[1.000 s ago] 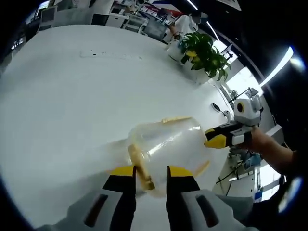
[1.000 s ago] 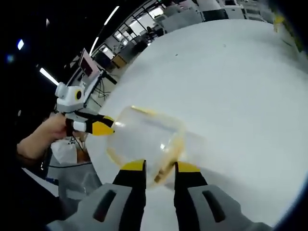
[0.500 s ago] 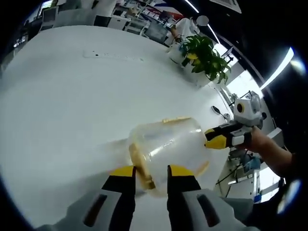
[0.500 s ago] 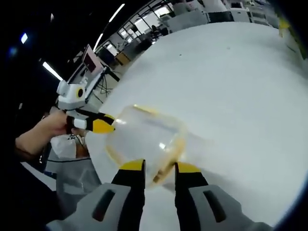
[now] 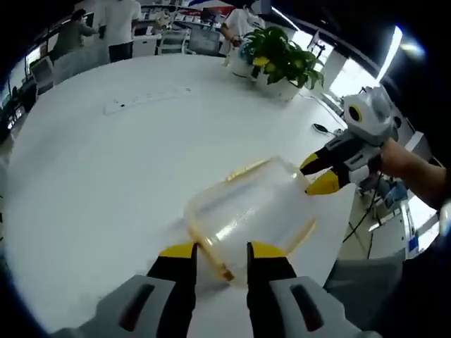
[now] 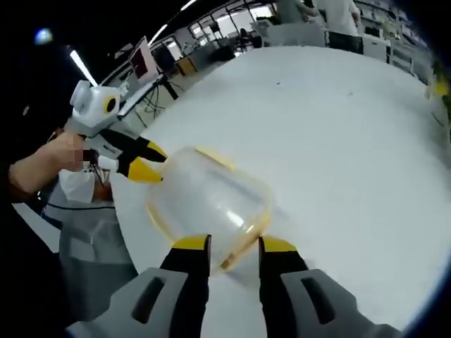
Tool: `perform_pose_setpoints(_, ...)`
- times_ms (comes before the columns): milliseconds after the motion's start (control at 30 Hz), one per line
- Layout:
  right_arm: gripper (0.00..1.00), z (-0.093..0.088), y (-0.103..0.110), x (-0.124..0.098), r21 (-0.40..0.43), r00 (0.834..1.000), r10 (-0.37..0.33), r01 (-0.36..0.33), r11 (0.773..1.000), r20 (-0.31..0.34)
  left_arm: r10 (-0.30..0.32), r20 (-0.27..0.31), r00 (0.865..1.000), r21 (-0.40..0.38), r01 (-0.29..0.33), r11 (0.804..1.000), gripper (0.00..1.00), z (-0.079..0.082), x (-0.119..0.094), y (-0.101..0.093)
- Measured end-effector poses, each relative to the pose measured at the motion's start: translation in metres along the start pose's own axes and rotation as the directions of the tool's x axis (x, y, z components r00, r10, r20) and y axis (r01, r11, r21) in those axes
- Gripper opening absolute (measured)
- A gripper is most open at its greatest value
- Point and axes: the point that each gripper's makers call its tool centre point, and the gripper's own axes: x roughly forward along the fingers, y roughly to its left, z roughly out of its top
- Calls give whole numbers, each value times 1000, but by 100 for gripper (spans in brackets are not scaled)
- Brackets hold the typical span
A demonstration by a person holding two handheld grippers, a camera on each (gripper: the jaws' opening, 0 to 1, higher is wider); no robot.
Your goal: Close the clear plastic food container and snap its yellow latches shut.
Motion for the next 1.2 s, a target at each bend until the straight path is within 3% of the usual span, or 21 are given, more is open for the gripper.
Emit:
perform_pose_setpoints(133,28,4,-1,-1,-177,999,-47,44,983,-13,42,2,999,139,-42,989,22,4,-2,-1)
perform_pose_setpoints(200,30,6,-1,-1,-260,999,-53,48,964,-13,61,5,998,137,-61,989,23,5,-2,-2)
perform_pose_setpoints(267,32,7,0,-1,-306,998,-57,53,950,-4,72,11,997,263,-73,962,23,9,-3,-4)
perform_pose_setpoints(300,32,6,0,-1,-298,999,-48,43,954,-11,79,8,997,279,-78,957,22,9,-3,-5)
perform_pose_setpoints(367,34,7,1,-1,-335,999,-34,29,942,-9,89,18,996,359,-90,929,21,12,-2,-9)
perform_pose_setpoints(400,34,7,2,-1,-393,1000,-30,24,919,-8,90,29,996,411,-94,907,21,15,-2,-11)
perform_pose_setpoints(433,35,8,2,-1,-407,999,-31,25,913,-7,94,32,995,439,-98,893,21,16,-2,-12)
perform_pose_setpoints(500,38,13,1,-2,-491,998,-69,63,869,6,112,25,993,489,-110,865,22,18,-1,-14)
perform_pose_setpoints(533,38,13,4,-2,-522,998,-58,49,851,0,113,14,993,534,-103,839,22,19,-1,-16)
perform_pose_setpoints(600,38,13,11,1,-563,1000,-28,19,826,-7,115,-2,993,564,-94,821,23,20,1,-19)
perform_pose_setpoints(633,39,14,16,4,-567,1000,-10,5,824,-6,97,-1,995,574,-79,815,24,22,3,-24)
perform_pose_setpoints(667,39,15,20,5,-558,1000,7,-12,830,-11,75,-1,997,578,-60,814,26,23,4,-29)
perform_pose_setpoints(733,39,21,34,10,-550,998,63,-57,833,-7,26,-18,999,557,-12,831,28,22,8,-40)
perform_pose_setpoints(800,39,27,39,12,-559,997,80,-65,827,2,23,-23,999,575,-6,818,28,22,10,-44)
perform_pose_setpoints(833,39,32,42,13,-559,996,87,-71,826,3,30,-18,999,603,-13,797,28,23,10,-45)
perform_pose_setpoints(933,42,42,49,17,-531,991,130,-106,841,8,1,-9,1000,577,4,817,28,27,10,-52)
perform_pose_setpoints(1100,40,46,54,21,-559,989,145,-124,820,-6,0,-9,1000,585,6,811,28,30,10,-52)
perform_pose_setpoints(1200,39,44,56,23,-563,987,159,-145,814,-25,-7,-12,1000,576,12,818,28,30,11,-53)
